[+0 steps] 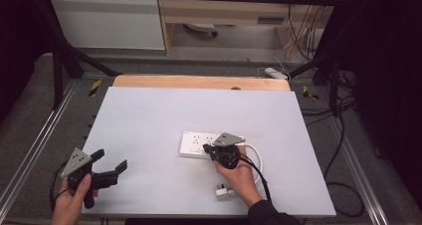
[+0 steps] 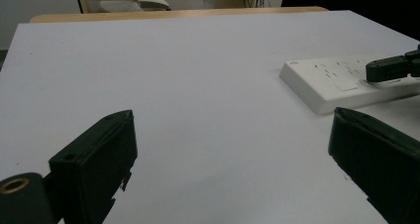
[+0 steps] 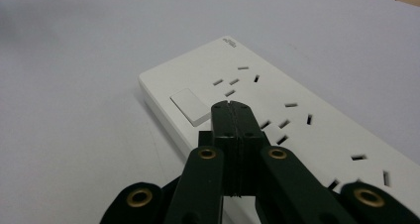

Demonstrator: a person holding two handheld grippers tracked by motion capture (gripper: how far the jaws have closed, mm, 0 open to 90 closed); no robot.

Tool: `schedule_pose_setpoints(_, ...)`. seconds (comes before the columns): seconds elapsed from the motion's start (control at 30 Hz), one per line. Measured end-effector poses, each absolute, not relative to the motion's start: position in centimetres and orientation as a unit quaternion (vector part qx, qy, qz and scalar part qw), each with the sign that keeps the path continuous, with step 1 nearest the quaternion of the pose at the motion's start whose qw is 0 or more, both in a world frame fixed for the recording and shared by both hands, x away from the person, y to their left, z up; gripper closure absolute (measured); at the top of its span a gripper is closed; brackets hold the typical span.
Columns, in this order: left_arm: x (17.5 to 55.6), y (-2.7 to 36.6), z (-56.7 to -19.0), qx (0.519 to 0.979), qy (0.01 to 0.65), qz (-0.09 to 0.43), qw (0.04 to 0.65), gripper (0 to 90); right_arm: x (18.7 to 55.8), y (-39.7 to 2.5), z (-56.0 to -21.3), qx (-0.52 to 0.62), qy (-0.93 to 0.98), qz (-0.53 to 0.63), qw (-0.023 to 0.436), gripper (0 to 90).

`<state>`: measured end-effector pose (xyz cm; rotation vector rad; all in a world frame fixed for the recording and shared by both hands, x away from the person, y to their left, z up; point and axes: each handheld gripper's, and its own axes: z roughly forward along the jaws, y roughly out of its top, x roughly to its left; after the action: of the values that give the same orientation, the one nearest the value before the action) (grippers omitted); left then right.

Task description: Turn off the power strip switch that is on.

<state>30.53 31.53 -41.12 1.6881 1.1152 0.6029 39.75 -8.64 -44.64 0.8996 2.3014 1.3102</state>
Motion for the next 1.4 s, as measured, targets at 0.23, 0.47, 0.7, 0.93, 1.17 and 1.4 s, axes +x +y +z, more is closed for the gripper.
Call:
schedule_pose_setpoints(0.23, 30.55, 31.52, -41.13, 0.697, 0.459, 0.248, 0.492, 4.7, 39.94, -8.49, -44.84, 0.315, 0.81, 0.464, 0.171, 90.0)
schedule_pose_setpoints(0.47, 30.53, 31.47, -41.12, 0.697, 0.458, 0.249, 0.493, 4.7, 39.88, -8.41, -44.91, 0.313, 0.81, 0.466, 0.171, 90.0)
schedule_pose_setpoints(0.7, 30.52, 31.48, -41.12, 0.696, 0.458, 0.248, 0.494, 4.7, 39.89, -8.34, -44.95, 0.31, 0.81, 0.468, 0.171, 90.0)
schedule_pose_setpoints(0.93, 30.52, 31.48, -41.12, 0.697, 0.457, 0.248, 0.493, 4.7, 39.8, -8.28, -44.99, 0.306, 0.811, 0.467, 0.177, 90.0)
schedule_pose_setpoints(1.17, 30.54, 31.47, -41.14, 0.699, 0.457, 0.248, 0.491, 4.7, 39.82, -8.25, -45.06, 0.304, 0.811, 0.467, 0.178, 90.0)
schedule_pose_setpoints(1.4, 30.55, 31.44, -41.18, 0.7, 0.459, 0.246, 0.489, 4.7, 39.84, -8.22, -45.23, 0.306, 0.812, 0.465, 0.177, 90.0)
